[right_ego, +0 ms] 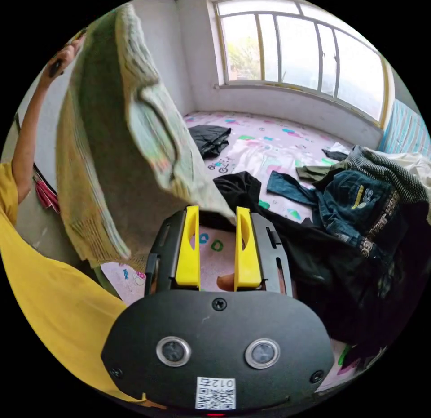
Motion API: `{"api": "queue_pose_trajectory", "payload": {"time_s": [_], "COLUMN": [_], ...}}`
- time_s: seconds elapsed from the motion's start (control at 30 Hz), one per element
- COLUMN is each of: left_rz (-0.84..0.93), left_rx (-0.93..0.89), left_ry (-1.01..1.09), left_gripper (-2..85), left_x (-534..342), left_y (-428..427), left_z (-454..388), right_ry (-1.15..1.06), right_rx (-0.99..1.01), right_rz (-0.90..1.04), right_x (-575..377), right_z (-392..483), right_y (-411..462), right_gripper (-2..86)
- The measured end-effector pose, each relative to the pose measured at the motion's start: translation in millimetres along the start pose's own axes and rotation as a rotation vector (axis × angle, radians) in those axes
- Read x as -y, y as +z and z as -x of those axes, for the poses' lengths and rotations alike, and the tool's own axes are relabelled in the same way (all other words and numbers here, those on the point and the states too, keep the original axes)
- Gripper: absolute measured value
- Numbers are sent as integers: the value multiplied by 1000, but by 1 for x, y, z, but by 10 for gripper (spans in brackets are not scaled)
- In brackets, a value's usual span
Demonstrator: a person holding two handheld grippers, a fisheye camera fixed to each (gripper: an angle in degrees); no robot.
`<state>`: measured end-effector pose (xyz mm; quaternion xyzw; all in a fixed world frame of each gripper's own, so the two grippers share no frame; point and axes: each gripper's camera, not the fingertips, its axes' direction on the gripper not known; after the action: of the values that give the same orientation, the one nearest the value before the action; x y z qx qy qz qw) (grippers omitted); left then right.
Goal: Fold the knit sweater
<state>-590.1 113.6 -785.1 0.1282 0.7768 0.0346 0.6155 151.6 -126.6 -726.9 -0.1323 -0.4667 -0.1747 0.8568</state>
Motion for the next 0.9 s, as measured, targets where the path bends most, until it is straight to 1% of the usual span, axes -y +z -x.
{"api": "queue_pose_trajectory", "payload": {"time_s": [0.1, 0.23, 0.33, 0.43, 0.5, 0.6, 0.63, 0.7, 0.73, 0.77, 0.83, 0.87, 0.9], "left_rz": [-89, -243, -343, -377, -359, -311, -298, -298, -300, -306, -328, -329, -326], "left_rx": [106, 233, 316, 366, 416, 460, 469, 474, 470, 468, 464, 461, 456], "left_ry": [69, 161, 244, 297, 288, 217, 177, 124, 94, 77, 29, 18, 1], "left_gripper": [3, 3, 3, 3, 3, 3, 3, 3, 3, 3, 3, 3, 3], "left_x": [-8, -17, -19, -20, -21, -28, -32, -39, -42, -44, -49, -49, -50], "left_y": [-72, -154, -191, -208, -209, -206, -206, -211, -215, -217, -226, -228, -230], "left_z": [-50, -119, -162, -188, -192, -180, -171, -157, -148, -145, -133, -131, -127], "right_ry": [39, 14, -42, -99, -187, -284, -293, -285, -271, -241, -182, -169, -184], "right_rx": [-57, -133, -196, -213, -229, -256, -263, -289, -282, -218, -173, -190, -253], "right_rz": [85, 155, 193, 248, 295, 362, 384, 490, 510, 531, 583, 579, 550], "right_x": [-7, 2, 21, 45, 63, 82, 85, 92, 94, 100, 109, 112, 111], "right_z": [2, 6, 11, 18, 32, 49, 51, 51, 49, 45, 34, 28, 22], "right_y": [53, 113, 164, 219, 263, 316, 327, 370, 378, 385, 390, 384, 370], "right_gripper": [117, 121, 126, 133, 139, 141, 141, 129, 118, 96, 53, 48, 45]}}
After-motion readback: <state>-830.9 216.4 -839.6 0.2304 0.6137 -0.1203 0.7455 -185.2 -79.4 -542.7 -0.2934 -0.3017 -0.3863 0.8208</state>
